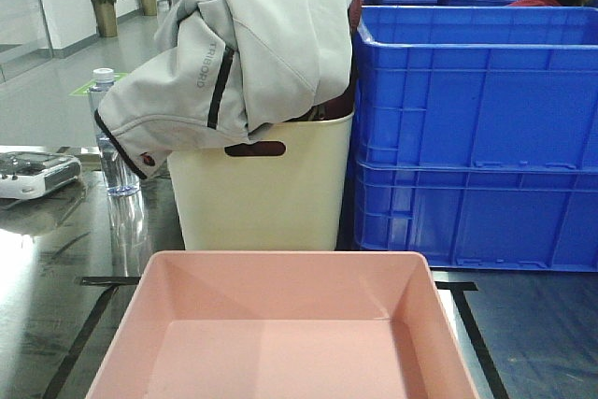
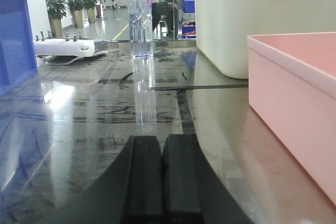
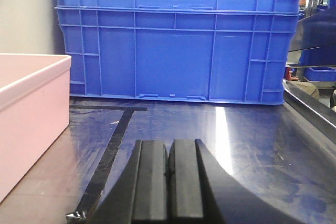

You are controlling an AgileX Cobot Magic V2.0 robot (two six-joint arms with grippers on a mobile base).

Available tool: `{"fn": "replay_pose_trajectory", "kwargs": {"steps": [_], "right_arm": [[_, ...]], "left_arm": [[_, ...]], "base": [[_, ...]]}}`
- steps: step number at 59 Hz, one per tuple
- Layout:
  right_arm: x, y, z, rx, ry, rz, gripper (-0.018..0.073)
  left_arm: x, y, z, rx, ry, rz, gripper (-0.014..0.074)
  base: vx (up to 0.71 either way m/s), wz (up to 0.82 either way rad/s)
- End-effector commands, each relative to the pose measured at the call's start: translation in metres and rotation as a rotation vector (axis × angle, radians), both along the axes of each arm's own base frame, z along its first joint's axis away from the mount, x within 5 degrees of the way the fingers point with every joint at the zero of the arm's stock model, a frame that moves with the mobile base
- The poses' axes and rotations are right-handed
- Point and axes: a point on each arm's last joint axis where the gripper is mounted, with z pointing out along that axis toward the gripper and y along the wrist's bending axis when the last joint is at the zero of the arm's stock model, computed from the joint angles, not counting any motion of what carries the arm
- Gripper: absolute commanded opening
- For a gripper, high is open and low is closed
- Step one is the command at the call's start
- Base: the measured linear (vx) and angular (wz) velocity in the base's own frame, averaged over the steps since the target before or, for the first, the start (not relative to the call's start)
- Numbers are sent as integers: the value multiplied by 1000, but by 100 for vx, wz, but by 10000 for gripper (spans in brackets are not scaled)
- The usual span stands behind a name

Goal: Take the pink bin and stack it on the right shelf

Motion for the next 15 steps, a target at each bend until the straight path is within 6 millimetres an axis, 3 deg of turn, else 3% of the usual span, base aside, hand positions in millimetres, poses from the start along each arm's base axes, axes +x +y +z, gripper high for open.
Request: {"fn": "replay_pose_trajectory", "kwargs": {"steps": [1,15], "right_arm": [[-2,0,7,-10,-97,0,-9],[-2,0,7,-10,-97,0,-9]], "left_arm": [[-1,0,4,-10,-91,-5,-6],[-1,0,4,-10,-91,-5,-6]], "base": [[0,0],[0,0]]}}
